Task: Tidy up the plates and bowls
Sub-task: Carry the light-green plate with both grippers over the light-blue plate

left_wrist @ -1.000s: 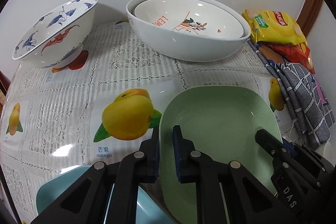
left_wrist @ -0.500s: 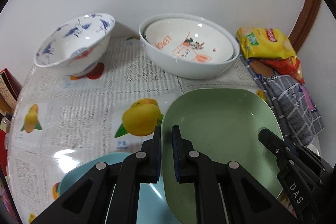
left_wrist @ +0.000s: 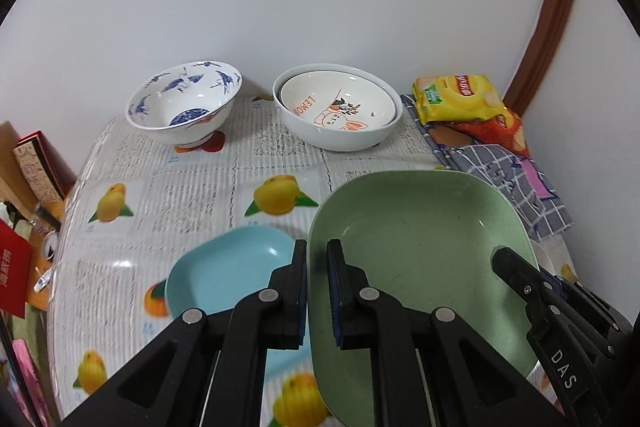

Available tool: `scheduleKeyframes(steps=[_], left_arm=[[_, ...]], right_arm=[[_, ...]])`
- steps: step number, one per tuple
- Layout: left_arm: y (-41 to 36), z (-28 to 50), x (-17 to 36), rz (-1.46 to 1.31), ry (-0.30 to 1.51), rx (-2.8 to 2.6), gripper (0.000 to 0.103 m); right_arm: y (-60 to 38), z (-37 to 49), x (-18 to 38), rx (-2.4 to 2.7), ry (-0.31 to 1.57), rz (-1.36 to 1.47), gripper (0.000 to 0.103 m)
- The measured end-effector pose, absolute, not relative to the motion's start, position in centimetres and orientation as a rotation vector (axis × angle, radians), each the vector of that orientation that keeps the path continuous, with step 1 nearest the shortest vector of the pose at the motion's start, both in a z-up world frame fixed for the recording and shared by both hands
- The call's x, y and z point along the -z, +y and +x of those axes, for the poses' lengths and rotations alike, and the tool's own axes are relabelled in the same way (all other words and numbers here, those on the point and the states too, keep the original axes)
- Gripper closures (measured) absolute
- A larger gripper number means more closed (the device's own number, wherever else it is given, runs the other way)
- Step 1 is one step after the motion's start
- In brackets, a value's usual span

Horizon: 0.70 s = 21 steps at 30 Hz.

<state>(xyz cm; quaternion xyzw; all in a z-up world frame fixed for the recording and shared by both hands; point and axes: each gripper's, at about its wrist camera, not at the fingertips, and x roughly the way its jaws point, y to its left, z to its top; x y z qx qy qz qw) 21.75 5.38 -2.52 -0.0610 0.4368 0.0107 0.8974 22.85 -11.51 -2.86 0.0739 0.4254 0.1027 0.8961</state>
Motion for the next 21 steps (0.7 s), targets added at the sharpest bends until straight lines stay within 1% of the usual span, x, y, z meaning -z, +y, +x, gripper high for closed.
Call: scheduleKeyframes(steps=[11, 21], left_arm=[[5.4, 15.5, 1.6, -0.149, 0.886, -0.018, 0.093], [5.6, 13.0, 1.4, -0.148, 0.886, -0.001, 0.093]], right_arm=[[-11.9, 16.2, 1.0, -0.196, 0.862, 0.138, 0.097], [-11.8, 13.1, 0.7, -0.177, 0.85, 0.155, 0.098]])
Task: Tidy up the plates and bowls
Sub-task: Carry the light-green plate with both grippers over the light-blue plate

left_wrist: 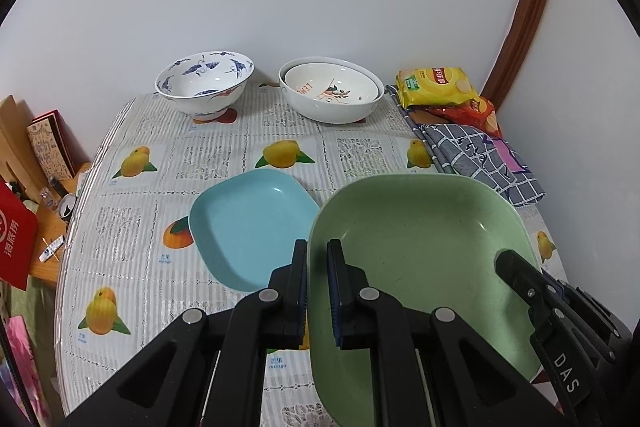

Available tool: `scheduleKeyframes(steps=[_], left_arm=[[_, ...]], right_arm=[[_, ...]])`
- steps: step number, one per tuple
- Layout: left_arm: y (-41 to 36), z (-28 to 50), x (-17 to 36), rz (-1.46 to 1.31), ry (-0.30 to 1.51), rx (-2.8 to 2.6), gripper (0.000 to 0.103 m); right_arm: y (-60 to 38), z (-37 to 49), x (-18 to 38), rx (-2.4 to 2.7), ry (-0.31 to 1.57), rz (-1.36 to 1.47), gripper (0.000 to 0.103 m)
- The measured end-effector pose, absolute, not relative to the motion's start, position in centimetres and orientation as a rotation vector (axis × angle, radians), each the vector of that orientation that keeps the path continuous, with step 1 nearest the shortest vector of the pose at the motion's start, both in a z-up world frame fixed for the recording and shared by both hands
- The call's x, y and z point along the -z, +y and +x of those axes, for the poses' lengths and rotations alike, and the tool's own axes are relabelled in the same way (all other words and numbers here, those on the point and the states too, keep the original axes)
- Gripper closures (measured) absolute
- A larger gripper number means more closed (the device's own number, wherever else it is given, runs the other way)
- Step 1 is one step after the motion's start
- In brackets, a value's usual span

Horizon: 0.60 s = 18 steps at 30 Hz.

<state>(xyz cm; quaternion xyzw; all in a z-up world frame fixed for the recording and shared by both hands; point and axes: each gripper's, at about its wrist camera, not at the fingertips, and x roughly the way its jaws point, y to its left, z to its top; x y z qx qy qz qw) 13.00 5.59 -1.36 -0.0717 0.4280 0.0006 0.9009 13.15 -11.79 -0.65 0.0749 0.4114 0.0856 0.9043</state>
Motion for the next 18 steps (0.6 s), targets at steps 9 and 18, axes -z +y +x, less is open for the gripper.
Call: scheduleKeyframes(steps=[9, 18], left_arm=[[5.7, 11.3, 0.4, -0.149, 0.86, 0.007, 0.093], [6.7, 10.4, 0.2, -0.153, 0.854, -0.018, 0.093]], right_arm=[[-11.8, 11.3, -0.4, -0.169, 0.821, 0.152, 0.098], [-10.9, 10.9, -0.5, -0.19, 0.815, 0.147, 0.098]])
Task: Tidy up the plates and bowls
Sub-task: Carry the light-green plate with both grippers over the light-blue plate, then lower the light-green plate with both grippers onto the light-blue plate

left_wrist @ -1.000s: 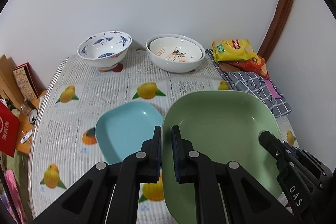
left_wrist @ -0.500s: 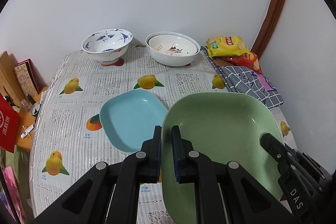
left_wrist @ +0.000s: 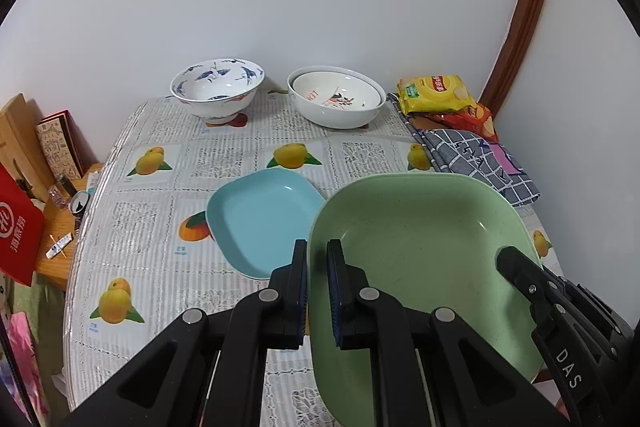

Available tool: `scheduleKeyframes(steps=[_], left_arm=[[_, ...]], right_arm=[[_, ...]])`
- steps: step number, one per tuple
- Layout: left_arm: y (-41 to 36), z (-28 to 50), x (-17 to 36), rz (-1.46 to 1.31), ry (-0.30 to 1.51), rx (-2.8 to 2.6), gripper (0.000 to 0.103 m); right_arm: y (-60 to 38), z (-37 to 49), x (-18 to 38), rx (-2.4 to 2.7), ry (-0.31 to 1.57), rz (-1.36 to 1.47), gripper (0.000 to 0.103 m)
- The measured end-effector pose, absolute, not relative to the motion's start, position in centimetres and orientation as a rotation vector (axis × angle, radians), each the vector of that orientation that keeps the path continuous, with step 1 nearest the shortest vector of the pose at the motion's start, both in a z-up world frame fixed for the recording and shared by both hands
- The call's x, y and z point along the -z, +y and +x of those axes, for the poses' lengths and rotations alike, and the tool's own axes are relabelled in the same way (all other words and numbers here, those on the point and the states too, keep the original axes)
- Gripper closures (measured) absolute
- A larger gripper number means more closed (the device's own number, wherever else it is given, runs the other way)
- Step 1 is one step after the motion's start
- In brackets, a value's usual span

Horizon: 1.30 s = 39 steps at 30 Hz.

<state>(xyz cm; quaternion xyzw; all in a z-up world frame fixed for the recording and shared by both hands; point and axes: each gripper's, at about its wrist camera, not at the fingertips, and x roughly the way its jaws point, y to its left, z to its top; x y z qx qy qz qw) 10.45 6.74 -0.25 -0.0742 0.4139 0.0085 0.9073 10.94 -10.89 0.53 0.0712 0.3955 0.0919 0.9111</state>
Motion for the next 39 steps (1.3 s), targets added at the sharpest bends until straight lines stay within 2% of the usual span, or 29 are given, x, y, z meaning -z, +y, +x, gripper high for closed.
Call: scheduleKeyframes(steps=[39], left_arm=[[9.4, 14.6, 0.5, -0.239, 0.861, -0.101, 0.094]], right_arm=[[-7.6, 16.4, -0.8, -0.279, 0.831, 0.057, 0.098]])
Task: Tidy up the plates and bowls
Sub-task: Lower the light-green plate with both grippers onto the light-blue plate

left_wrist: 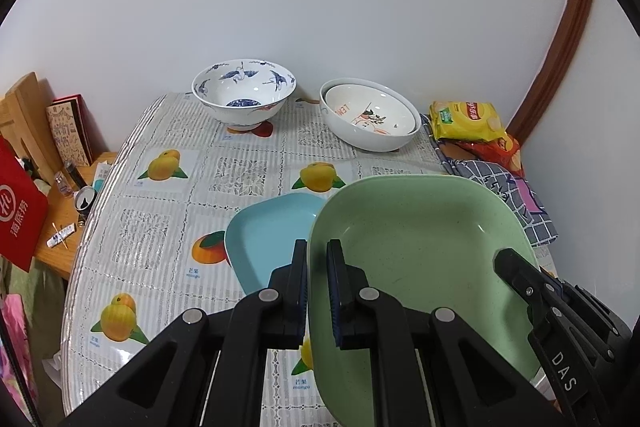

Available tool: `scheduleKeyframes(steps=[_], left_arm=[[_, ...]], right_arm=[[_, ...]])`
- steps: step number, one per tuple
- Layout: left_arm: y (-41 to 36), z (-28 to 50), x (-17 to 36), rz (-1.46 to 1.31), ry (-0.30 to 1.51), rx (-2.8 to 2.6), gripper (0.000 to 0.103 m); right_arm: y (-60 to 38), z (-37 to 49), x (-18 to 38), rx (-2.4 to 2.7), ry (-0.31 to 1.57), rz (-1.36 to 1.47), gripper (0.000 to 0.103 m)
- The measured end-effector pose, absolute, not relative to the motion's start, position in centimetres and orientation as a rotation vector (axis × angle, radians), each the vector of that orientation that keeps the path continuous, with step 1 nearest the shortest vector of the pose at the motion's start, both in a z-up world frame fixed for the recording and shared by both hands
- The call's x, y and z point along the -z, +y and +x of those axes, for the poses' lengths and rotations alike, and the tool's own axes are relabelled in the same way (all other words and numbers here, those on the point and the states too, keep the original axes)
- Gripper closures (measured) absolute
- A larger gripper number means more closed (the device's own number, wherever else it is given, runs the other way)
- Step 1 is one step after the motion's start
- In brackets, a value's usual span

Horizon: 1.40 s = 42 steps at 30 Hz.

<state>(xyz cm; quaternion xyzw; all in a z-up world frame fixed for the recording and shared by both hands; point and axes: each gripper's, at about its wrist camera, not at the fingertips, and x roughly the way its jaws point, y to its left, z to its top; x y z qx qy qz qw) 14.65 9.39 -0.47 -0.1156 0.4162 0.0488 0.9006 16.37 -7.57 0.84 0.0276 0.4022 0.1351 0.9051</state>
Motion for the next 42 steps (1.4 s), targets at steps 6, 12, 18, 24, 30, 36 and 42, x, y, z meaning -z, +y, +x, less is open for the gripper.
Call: scheduleKeyframes(steps=[6, 12, 18, 24, 30, 36, 42], left_arm=[[9.4, 15.9, 1.5, -0.254, 0.88, -0.108, 0.094], [9.3, 17.5, 2.9, -0.264, 0.908, -0.108, 0.094], [9.0, 19.2, 4.1, -0.265, 0.93, -0.102, 0.094], [9.3, 20.5, 5.6, -0.275, 0.959, -0.111, 0.094], [10.0, 21.8, 6.8, -0.291, 0.985, -0.12, 0.093], [11.5, 22.4, 7.7, -0.302, 1.0, -0.153, 0.093], [13.7, 22.4, 8.7, -0.319, 1.022, -0.209, 0.094]], right_arm=[[-7.6, 17.7, 0.1, -0.29, 0.852, 0.049, 0.098], [-7.8, 19.4, 1.3, -0.289, 0.877, 0.04, 0.098], [-8.1, 21.1, 2.4, -0.278, 0.897, 0.042, 0.098], [-7.8, 22.9, 3.7, -0.279, 0.92, 0.041, 0.098], [-7.4, 24.5, 5.0, -0.286, 0.94, 0.034, 0.098], [-6.0, 25.9, 6.0, -0.326, 0.949, 0.015, 0.098], [-3.6, 26.9, 7.4, -0.384, 0.971, 0.002, 0.098]])
